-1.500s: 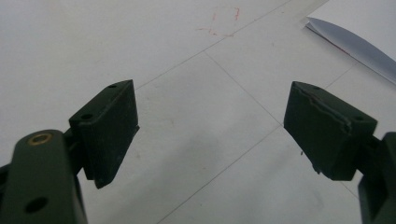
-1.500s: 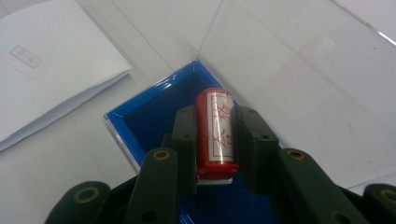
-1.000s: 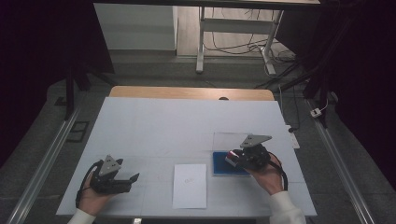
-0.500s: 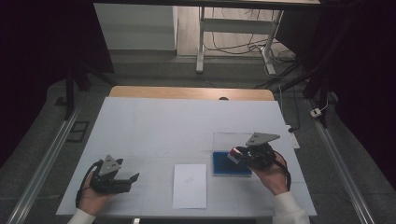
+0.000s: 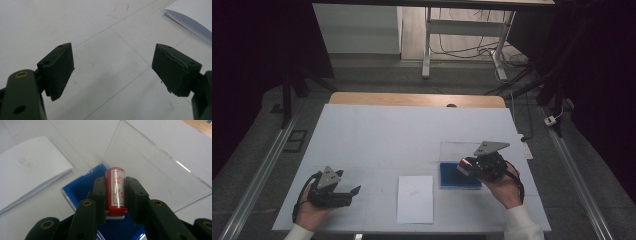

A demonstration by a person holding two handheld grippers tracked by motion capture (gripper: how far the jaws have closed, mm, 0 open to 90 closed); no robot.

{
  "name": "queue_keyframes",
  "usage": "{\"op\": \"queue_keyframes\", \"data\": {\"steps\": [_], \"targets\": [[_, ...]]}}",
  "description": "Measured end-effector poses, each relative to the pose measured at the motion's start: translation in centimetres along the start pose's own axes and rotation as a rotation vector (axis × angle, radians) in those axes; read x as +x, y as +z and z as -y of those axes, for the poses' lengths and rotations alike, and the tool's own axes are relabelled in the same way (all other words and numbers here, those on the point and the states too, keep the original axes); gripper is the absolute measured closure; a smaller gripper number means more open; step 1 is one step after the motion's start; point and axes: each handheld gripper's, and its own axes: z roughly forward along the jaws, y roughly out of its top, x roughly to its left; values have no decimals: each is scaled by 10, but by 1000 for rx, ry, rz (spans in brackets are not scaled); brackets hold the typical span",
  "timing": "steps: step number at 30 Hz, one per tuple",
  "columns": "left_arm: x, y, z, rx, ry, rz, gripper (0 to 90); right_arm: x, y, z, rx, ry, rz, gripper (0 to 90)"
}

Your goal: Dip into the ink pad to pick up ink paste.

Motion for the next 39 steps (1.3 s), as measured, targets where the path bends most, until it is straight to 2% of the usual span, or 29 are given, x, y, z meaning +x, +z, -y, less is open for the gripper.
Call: {"op": "queue_keyframes", "data": {"steps": [19,39], "targets": [[0,0,1,6,5,2,184,0,19,4,91,-3,-2,704],[-1,1,1,16,9,4,183,-3,26,8,123,15,-4,705]]}}
